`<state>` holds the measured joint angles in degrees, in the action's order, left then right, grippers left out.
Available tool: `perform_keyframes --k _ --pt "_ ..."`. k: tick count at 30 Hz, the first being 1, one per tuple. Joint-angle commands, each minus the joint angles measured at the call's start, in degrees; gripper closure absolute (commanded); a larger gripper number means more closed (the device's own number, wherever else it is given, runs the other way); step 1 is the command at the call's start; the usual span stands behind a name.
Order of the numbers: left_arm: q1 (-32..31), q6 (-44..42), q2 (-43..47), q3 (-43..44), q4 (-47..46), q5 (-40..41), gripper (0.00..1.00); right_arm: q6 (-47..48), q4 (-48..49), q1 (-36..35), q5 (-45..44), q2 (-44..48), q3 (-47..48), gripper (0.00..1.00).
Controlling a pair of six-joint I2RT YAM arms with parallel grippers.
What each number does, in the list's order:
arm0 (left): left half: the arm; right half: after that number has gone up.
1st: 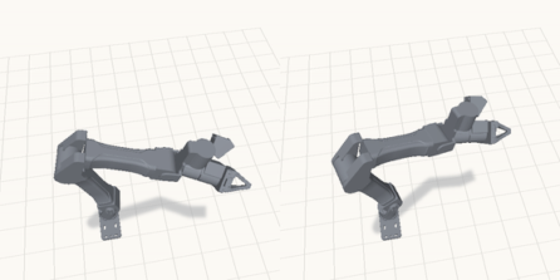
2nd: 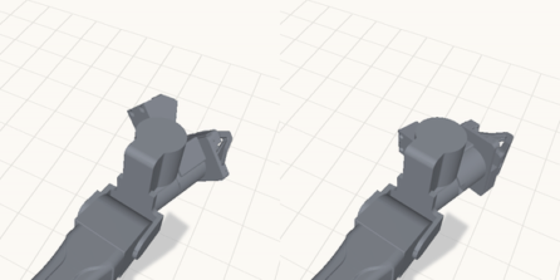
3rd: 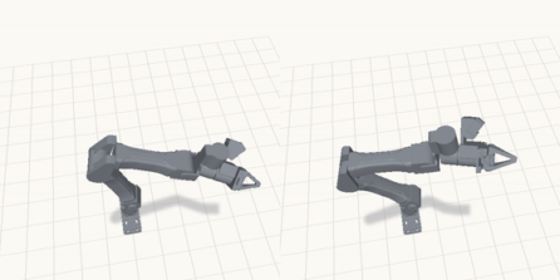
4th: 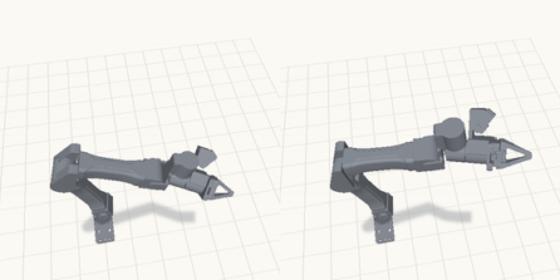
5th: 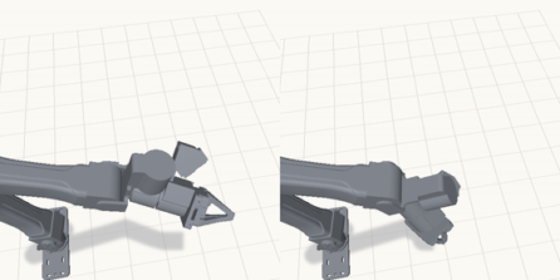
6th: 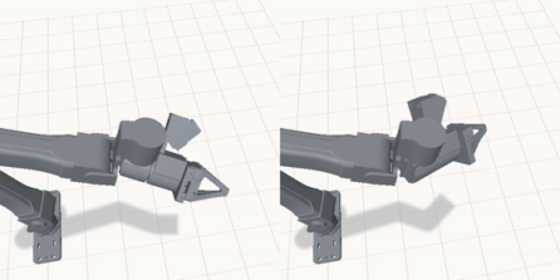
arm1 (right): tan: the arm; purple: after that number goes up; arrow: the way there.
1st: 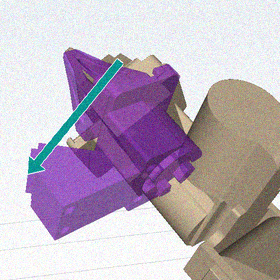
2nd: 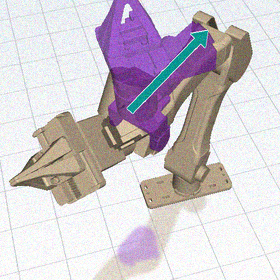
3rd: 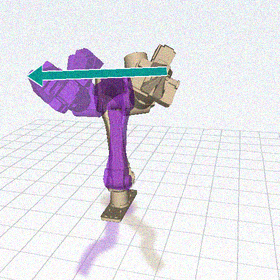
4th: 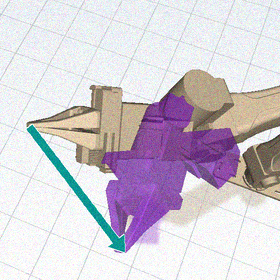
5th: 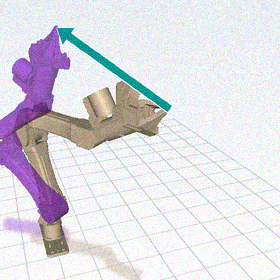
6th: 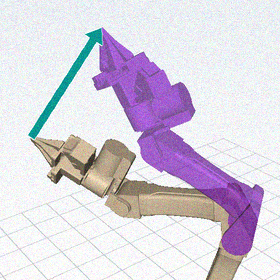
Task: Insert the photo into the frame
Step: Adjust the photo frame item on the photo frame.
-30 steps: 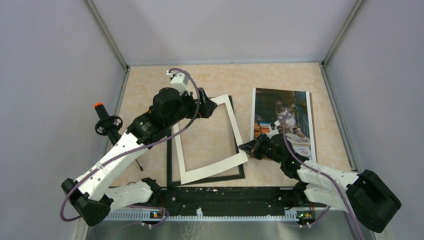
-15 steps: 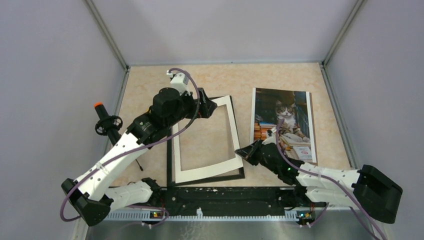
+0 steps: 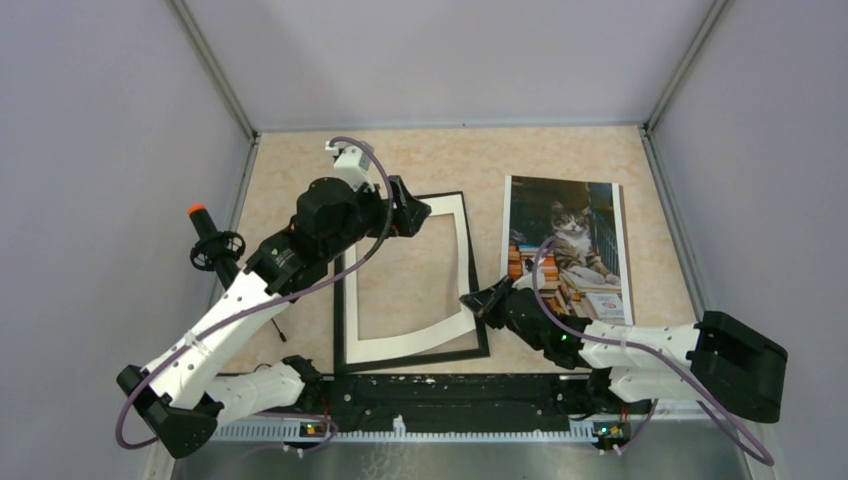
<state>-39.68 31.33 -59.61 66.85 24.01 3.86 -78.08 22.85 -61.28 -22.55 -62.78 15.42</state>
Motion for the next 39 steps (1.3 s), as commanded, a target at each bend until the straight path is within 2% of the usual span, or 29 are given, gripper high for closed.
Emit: perform_keyframes --k 1,11,16,22,24,27,30,31,34,35,39 --pt "-0.1 -0.7 1.5 -0.3 -1.7 0.0 0.02 0.2 4.3 -2.0 -3.2 -1.3 2.6 1.00" --pt "-0.1 -0.4 1.7 -0.7 -1.8 -0.2 0.02 1.6 7.5 -3.8 -2.6 -5.4 3.0 1.00" --pt "-0.1 -0.4 1.6 -0.7 -1.9 -0.4 0.01 2.7 6.1 -3.8 -2.5 -6.7 3.7 1.00" --pt "-0.1 -0.4 1.7 -1.1 -2.0 -0.2 0.02 4.6 -2.6 -3.8 -0.7 -7.8 6.6 0.68" --pt "-0.1 -0.6 1.7 -1.1 -2.1 -0.3 0.02 5.9 -10.9 -3.8 -0.4 -7.5 9.6 0.53" --pt "-0.1 -0.7 1.8 -1.4 -1.8 -0.2 0.02 11.0 -22.0 -3.3 0.3 -6.8 13.5 0.24" --pt "-0.1 -0.7 1.8 -1.6 -2.1 0.0 0.02 18.0 -32.5 -2.4 2.7 -6.7 17.4 0.07" --pt "-0.1 -0.7 1.8 -1.7 -2.1 -0.1 0.02 20.1 -36.1 -1.9 3.7 -6.9 19.2 0.05" --pt "-0.1 -0.7 1.6 -1.8 -2.6 -0.4 0.02 27.0 -43.7 -0.7 4.5 -6.3 22.1 0.04" --pt "-0.1 -0.7 1.5 -1.7 -2.8 -0.5 0.02 28.9 -45.2 1.4 5.7 -5.9 22.6 0.07" --pt "-0.1 -0.3 1.2 -2.0 -3.6 -1.5 0.02 35.4 -40.8 10.7 15.2 -2.9 19.4 0.33"
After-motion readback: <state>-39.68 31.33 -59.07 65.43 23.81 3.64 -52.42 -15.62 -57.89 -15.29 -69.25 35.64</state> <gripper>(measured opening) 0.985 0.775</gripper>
